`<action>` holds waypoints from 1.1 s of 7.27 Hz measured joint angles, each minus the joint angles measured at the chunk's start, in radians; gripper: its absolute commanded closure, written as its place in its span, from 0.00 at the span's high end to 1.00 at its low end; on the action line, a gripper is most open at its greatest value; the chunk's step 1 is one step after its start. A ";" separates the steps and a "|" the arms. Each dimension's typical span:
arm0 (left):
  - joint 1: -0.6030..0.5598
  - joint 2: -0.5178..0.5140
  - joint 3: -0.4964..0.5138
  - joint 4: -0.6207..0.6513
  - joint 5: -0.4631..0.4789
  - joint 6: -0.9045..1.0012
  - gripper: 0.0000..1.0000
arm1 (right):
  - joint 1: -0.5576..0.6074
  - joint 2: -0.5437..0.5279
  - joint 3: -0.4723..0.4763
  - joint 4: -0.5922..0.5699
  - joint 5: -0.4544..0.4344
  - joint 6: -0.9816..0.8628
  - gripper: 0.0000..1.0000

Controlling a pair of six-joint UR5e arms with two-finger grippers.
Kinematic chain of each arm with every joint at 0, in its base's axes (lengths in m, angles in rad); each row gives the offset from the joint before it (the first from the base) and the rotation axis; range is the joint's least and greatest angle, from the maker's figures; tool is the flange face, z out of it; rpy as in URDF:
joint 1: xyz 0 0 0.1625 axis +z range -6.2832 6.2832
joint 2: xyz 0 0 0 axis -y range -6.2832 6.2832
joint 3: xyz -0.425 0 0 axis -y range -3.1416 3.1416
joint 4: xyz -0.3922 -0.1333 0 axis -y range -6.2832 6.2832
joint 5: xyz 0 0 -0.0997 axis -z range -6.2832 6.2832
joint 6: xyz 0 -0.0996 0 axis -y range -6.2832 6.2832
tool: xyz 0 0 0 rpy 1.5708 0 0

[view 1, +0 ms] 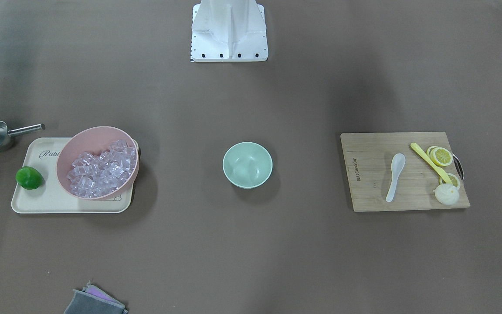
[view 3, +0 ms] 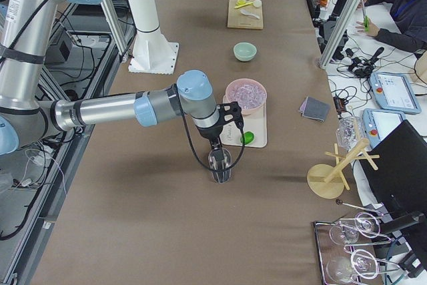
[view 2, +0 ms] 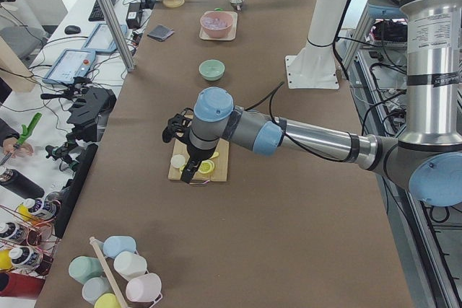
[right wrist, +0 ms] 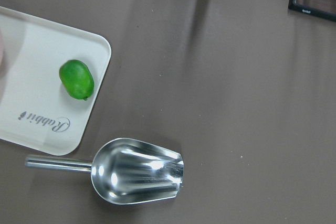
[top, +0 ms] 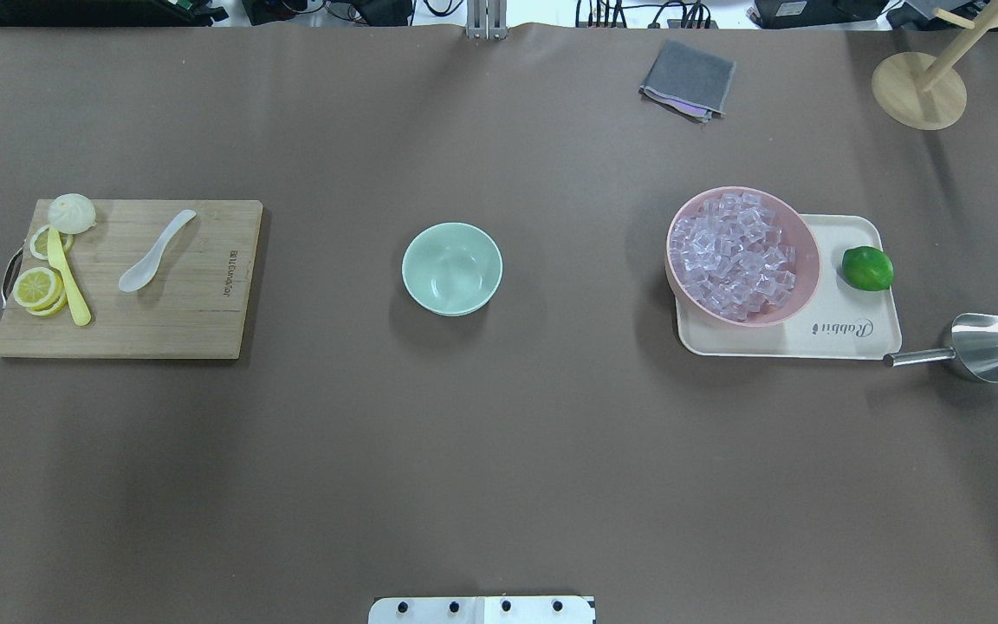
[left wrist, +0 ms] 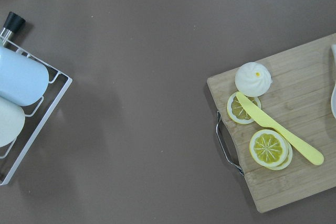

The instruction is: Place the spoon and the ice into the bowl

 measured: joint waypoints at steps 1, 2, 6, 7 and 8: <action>0.001 -0.001 0.001 -0.017 -0.028 -0.004 0.99 | -0.003 0.001 0.019 0.039 0.007 -0.005 1.00; 0.002 -0.007 0.000 -0.040 -0.067 -0.017 0.99 | -0.019 0.017 0.024 0.084 0.010 -0.015 1.00; 0.152 -0.162 0.099 -0.157 -0.105 -0.085 0.98 | -0.205 0.190 -0.032 0.121 0.008 0.025 1.00; 0.216 -0.201 0.140 -0.161 -0.105 -0.088 0.98 | -0.267 0.216 -0.042 0.122 -0.005 0.090 1.00; 0.261 -0.235 0.185 -0.163 -0.104 -0.090 0.98 | -0.331 0.239 -0.044 0.122 -0.042 0.182 1.00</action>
